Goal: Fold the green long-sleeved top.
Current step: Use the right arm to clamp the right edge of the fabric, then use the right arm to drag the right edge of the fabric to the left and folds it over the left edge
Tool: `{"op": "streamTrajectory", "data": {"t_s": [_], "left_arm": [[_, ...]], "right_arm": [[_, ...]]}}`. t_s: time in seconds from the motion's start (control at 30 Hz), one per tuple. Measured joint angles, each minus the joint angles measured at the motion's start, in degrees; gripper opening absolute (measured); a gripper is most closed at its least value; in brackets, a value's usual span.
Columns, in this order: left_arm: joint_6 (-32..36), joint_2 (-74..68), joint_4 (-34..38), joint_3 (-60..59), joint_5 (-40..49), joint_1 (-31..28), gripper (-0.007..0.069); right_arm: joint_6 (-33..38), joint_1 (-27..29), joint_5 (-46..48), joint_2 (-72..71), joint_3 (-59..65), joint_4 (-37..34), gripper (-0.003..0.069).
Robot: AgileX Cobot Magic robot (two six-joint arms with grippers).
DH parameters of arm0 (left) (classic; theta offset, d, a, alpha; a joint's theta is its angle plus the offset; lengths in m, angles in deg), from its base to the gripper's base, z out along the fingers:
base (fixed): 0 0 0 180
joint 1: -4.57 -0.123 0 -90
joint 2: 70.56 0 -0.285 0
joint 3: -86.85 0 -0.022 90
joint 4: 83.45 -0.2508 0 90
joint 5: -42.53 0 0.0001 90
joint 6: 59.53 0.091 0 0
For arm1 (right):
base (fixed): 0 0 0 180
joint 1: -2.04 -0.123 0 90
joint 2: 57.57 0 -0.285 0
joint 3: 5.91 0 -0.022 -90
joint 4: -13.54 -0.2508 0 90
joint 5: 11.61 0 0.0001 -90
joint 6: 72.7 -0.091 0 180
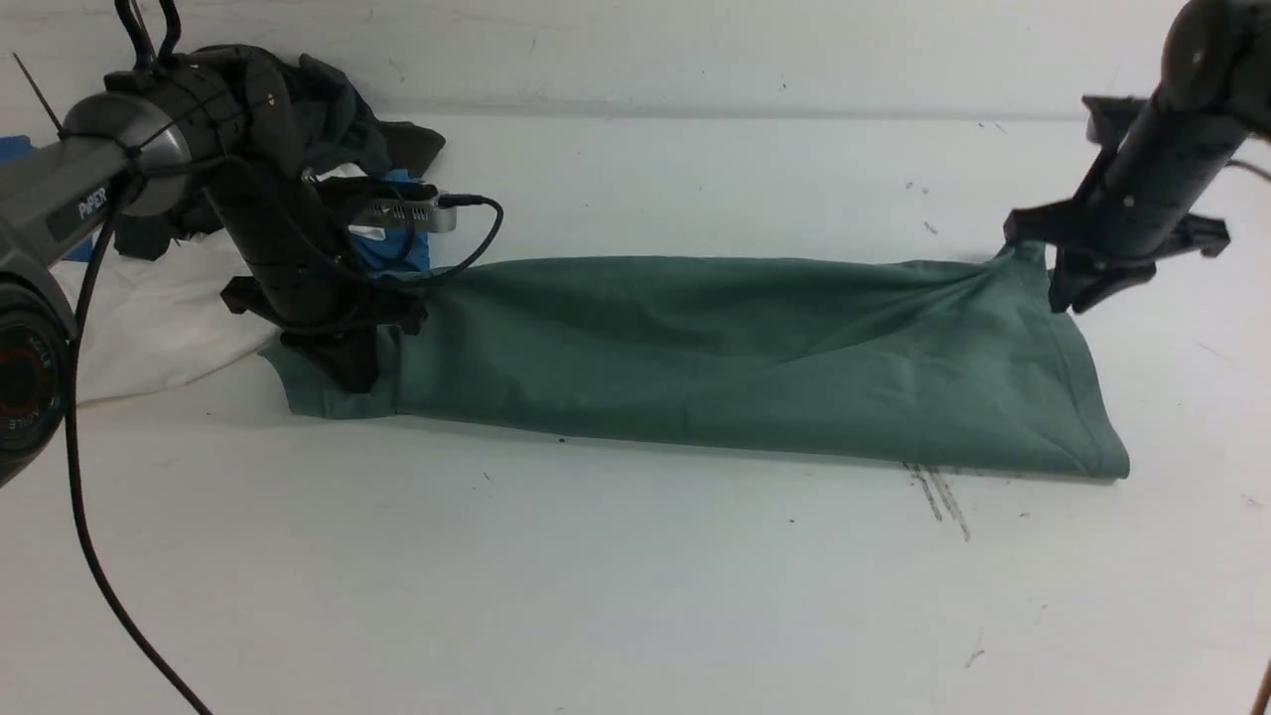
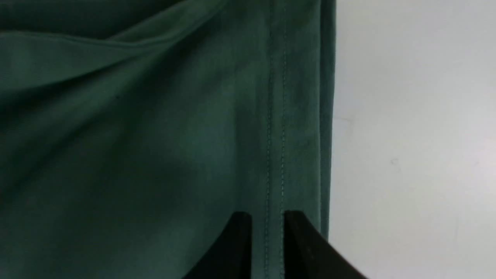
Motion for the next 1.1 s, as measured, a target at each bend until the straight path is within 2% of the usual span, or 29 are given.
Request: {"op": "streamTrajectory", "data": {"t_s": [0.03,0.07,0.1,0.13,0.23,0.27,0.43,0.5,0.6,0.7,0.77,0.9,1.0,1.1], "left_arm": [[0.00,-0.28,0.00,0.00,0.00,0.00,-0.0004],[0.00,-0.31,0.00,0.00,0.00,0.00,-0.0004],[0.00,-0.66,0.00,0.00,0.00,0.00,-0.0004],[0.00,-0.71,0.00,0.00,0.00,0.00,-0.0004],[0.00,-1.15,-0.06,0.00,0.00,0.00,-0.0004],[0.00,-1.36,-0.06,0.00,0.00,0.00,-0.0004],[0.00,-1.53,-0.06,0.00,0.00,0.00,-0.0004],[0.00,-1.53,-0.06,0.00,0.00,0.00,-0.0004],[0.00,-1.53,-0.06,0.71,0.07,0.00,-0.0004],[-0.36,-1.21,-0.11,2.68,0.00,0.00,-0.0004],[-1.55,0.34,-0.11,2.97,0.00,-0.12,-0.0004],[-3.49,4.86,-0.11,3.02,0.05,-1.07,-0.0004],[-4.97,8.80,-0.11,2.87,0.05,-1.72,-0.0004],[-4.92,13.49,0.61,1.23,0.30,-1.75,-0.0004]], "right_arm": [[-0.12,0.00,-0.32,1.38,0.13,0.00,0.0199],[-0.18,0.00,-0.40,1.74,0.19,0.00,0.0220],[-0.88,0.00,-0.56,3.72,0.24,0.45,0.0339],[-0.89,0.00,-0.56,3.89,0.24,0.57,0.0350],[-1.35,0.26,-0.86,4.83,-0.14,1.02,0.0483],[-1.35,0.46,-0.81,5.23,-0.39,1.08,0.0555],[-1.32,0.84,-0.87,5.90,-0.90,-0.51,0.0614],[-0.90,0.90,-1.04,5.93,-0.97,-1.75,0.0596],[1.54,0.90,-1.68,5.93,-0.97,-3.87,0.0442],[3.08,0.84,-2.12,5.93,-0.85,-5.66,0.0176],[3.50,0.72,-2.40,5.23,-0.18,-4.63,0.0070],[3.83,1.45,-2.59,1.59,4.83,1.12,0.0064],[4.10,4.46,-2.05,-3.37,12.24,6.69,0.0064],[3.66,10.68,-1.55,-10.70,18.10,12.21,0.0064]]}}
